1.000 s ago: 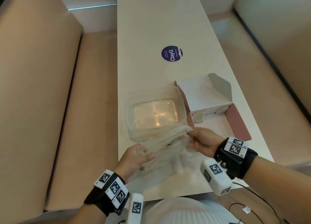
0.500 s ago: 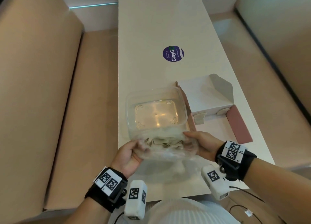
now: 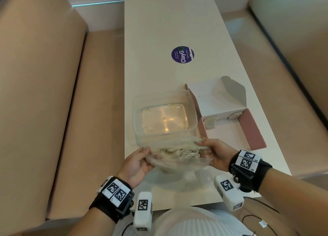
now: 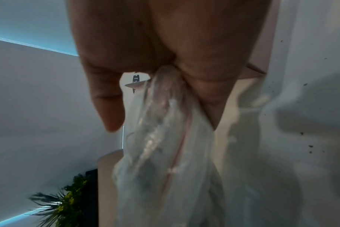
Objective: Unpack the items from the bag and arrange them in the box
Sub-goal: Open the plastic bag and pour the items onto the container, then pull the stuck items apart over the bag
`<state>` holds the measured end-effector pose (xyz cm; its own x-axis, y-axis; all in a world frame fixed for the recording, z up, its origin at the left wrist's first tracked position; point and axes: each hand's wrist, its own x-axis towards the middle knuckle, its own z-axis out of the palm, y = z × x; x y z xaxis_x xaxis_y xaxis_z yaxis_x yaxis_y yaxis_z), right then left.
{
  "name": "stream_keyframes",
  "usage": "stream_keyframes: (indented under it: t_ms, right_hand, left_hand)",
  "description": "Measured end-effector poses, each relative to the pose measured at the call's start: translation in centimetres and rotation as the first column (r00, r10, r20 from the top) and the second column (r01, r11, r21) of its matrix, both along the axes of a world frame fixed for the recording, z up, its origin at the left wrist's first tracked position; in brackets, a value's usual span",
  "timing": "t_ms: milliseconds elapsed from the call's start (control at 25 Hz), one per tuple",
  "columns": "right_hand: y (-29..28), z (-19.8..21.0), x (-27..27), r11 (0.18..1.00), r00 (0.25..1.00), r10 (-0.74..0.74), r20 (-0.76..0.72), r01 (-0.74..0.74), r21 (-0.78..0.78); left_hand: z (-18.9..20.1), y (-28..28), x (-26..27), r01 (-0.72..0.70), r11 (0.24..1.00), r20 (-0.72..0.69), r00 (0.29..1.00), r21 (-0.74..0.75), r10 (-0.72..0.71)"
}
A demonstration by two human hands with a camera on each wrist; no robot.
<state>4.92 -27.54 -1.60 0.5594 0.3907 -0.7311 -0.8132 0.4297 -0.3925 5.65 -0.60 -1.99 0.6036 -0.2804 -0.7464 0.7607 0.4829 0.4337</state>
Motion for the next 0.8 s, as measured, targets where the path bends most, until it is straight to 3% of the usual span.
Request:
stream_keyframes:
  t_ms: [200, 320, 400, 480, 600, 680, 760, 800]
  right_hand:
    - [0.9, -1.5, 0.2, 0.998, 0.994, -0.018, 0.107, 0.024, -0.054]
    - [0.0, -2.4, 0.5, 0.989, 0.998, -0.004, 0.057, 0.012, -0.147]
    - [-0.4, -2.4, 0.3, 0.982, 1.000, -0.019, 0.019, 0.023, -0.185]
    - [-0.2, -2.7, 0.3, 0.965, 1.000, -0.002, 0.014, 0.006, -0.264]
    - [0.8, -2.3, 0.3, 0.821, 0.984, 0.148, 0.094, -0.070, -0.567]
    - [1.3, -1.5, 0.0, 0.636, 0.921, 0.344, 0.185, -0.084, -0.767]
    - [1.6, -0.9, -0.7, 0.391, 0.766, 0.605, 0.215, -0.050, -0.919]
    - [1.7, -0.8, -1.0, 0.307, 0.691, 0.692, 0.210, -0.019, -0.951]
  left_hand:
    - [-0.8, -1.0, -0.2, 0.026, 0.999, -0.083, 0.996, 0.035, -0.023]
    - [-1.4, -0.3, -0.4, 0.009, 0.997, 0.069, 0.998, 0.078, -0.014]
    - [-1.6, 0.4, -0.7, 0.110, 0.963, 0.220, 0.961, 0.244, -0.166]
    - [-1.5, 0.7, -0.9, 0.255, 0.812, 0.312, 0.830, 0.525, -0.463]
    - [-1.8, 0.8, -0.8, 0.313, 0.446, 0.197, 0.588, 0.839, -0.784]
    - [-2.0, 0.7, -0.5, 0.321, 0.303, 0.105, 0.512, 0.897, -0.853]
    - [-2.2, 0.4, -0.4, 0.335, 0.220, 0.034, 0.481, 0.916, -0.876]
    - [-2.3, 0.3, -0.4, 0.329, 0.198, 0.018, 0.480, 0.923, -0.877]
